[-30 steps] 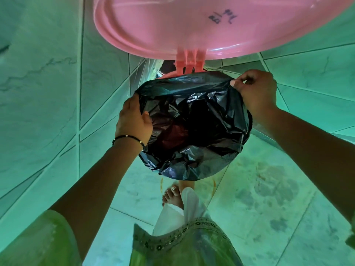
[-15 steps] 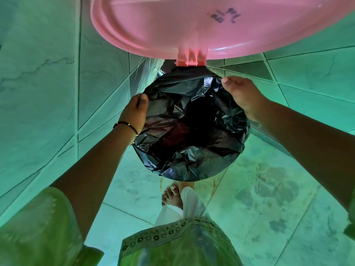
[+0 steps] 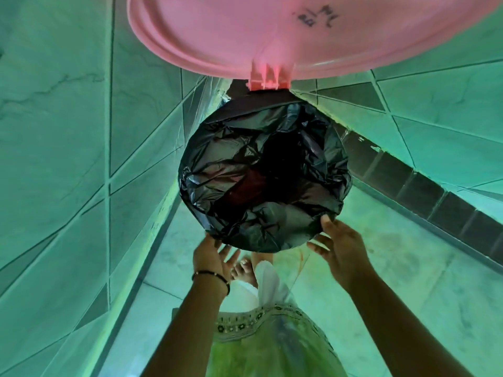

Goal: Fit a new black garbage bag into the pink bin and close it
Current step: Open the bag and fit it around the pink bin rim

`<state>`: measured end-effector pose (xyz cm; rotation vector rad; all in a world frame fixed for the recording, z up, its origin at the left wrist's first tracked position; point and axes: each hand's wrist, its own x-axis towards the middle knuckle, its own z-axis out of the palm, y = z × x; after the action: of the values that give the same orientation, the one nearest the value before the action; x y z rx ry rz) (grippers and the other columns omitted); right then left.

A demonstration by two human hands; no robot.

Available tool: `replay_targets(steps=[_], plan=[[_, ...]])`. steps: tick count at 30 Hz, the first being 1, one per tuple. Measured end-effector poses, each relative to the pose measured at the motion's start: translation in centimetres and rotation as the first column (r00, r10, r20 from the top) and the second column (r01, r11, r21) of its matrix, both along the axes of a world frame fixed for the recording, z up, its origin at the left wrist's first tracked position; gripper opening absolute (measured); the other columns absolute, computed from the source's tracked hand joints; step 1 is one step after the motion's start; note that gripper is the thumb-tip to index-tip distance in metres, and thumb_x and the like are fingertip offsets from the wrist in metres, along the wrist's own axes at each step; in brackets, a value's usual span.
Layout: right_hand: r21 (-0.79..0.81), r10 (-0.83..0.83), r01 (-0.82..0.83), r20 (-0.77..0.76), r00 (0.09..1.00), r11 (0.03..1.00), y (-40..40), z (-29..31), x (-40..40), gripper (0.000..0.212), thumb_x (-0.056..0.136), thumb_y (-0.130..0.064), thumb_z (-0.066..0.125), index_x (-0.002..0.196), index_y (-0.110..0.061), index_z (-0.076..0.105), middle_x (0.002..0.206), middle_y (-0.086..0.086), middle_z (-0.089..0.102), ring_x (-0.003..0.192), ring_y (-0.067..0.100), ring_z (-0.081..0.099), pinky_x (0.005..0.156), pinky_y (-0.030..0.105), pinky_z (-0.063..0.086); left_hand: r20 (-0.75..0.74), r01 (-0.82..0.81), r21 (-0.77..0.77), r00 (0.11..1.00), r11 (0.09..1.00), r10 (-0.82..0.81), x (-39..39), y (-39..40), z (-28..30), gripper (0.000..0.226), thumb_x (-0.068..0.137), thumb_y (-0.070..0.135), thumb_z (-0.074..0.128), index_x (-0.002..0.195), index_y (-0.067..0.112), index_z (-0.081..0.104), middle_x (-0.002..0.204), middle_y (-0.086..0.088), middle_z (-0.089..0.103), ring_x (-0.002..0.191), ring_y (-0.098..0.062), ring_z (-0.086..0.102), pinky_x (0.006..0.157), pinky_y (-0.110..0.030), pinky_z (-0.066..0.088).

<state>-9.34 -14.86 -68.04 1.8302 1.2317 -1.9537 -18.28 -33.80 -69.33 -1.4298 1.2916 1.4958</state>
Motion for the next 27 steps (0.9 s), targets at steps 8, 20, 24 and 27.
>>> replay_targets(steps=[8,20,24,27], plan=[[-0.027,-0.086,0.085,-0.010,0.996,0.996,0.8,-0.9,2.1,0.020,0.085,-0.003,0.060,0.068,-0.014,0.055,0.054,-0.002,0.063,0.052,0.012,0.062,0.055,0.027,0.051,0.026,0.078,-0.040,0.997,0.996,-0.077,0.9,0.0,-0.4,0.026,0.098,0.005,0.032,0.097,0.014,0.057,0.111,-0.010,0.059,0.102,-0.024,0.055,0.073,-0.031,0.045],[0.249,-0.410,0.380,0.079,0.909,0.891,3.6,-0.3,-1.7,0.025,0.093,0.003,0.032,0.104,0.000,0.054,0.110,0.019,0.057,0.081,0.031,0.067,0.079,0.043,0.056,0.037,0.380,-0.515,0.905,0.769,-0.423,-2.7,-1.3,0.1,0.039,0.097,0.007,0.035,0.135,-0.002,0.038,0.145,-0.019,0.037,0.131,-0.031,0.041,0.081,-0.018,0.050],[0.728,0.104,-0.136,0.089,0.991,0.672,1.9,2.7,-2.8,0.026,0.094,-0.023,0.045,0.120,-0.020,0.049,0.121,0.001,0.057,0.105,0.016,0.055,0.091,0.039,0.047,-0.423,0.279,-0.796,0.378,0.537,-0.823,-1.9,0.9,4.3,0.044,0.085,0.013,0.041,0.127,-0.001,0.045,0.133,-0.021,0.044,0.124,-0.032,0.043,0.103,-0.037,0.036],[0.669,0.472,-0.375,0.041,0.881,0.641,-0.2,1.6,-3.9,0.052,0.093,-0.037,0.038,0.143,-0.023,0.029,0.150,0.002,0.033,0.137,0.015,0.032,0.111,0.037,0.030,-0.200,0.494,-0.851,0.008,0.178,-0.980,-3.1,2.8,2.1,0.063,0.089,0.031,0.032,0.145,0.007,0.020,0.154,-0.014,0.020,0.143,-0.030,0.017,0.116,-0.041,0.011]])
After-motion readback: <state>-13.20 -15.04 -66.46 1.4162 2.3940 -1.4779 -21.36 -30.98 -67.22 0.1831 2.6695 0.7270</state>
